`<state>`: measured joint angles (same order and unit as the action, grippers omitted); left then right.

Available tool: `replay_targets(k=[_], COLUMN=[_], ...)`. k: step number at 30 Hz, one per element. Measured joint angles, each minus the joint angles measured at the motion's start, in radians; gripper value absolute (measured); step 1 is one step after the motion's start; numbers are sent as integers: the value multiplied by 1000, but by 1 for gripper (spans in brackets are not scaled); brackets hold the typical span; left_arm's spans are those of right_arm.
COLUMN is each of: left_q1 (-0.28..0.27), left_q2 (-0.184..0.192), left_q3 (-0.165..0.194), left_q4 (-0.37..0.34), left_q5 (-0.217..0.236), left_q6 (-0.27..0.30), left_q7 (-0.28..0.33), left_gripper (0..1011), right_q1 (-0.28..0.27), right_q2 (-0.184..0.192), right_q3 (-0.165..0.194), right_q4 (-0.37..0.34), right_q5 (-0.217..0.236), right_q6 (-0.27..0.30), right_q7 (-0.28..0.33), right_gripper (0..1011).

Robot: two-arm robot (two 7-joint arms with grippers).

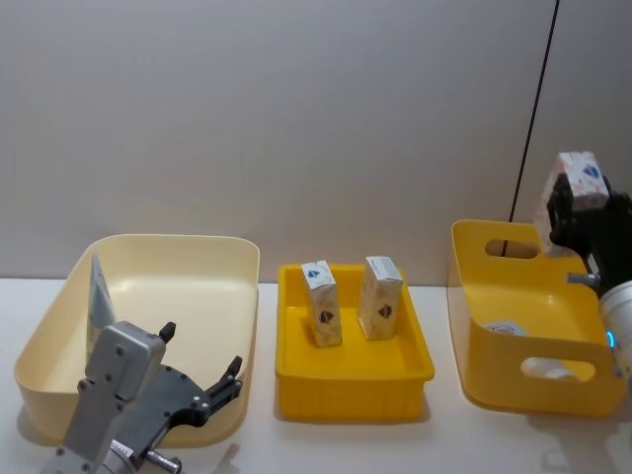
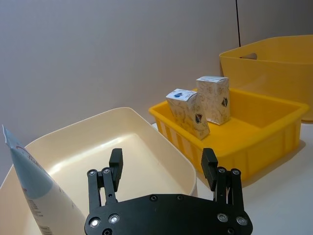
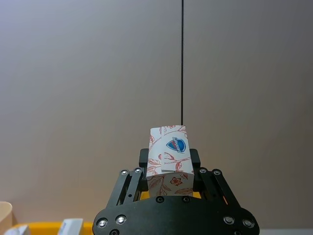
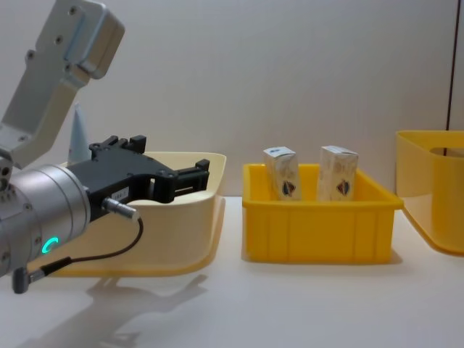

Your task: Bimanual collaborative sorting of washing and personal care products

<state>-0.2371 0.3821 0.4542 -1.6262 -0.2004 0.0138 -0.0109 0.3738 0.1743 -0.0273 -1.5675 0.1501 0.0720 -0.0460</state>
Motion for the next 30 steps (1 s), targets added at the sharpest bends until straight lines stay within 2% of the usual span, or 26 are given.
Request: replay_targets(k=[6,16,30], left_q1=[0,0,0], left_q2=[0,0,0], left_q3=[0,0,0], left_q4=[0,0,0], left_q5=[0,0,0], left_q6=[0,0,0], left_q7=[0,0,0], left_gripper=[1001,1000,1001], right_q1=[-24,-40,-41], right_q2=[5,4,-10], right_q3=[13,8,-4], right_q4=[-15,-3,42], right_q5=[-5,-17,-40], right_q6=[62,151,214], right_q7=[-7,-7,-13], right_gripper=[445,445,445])
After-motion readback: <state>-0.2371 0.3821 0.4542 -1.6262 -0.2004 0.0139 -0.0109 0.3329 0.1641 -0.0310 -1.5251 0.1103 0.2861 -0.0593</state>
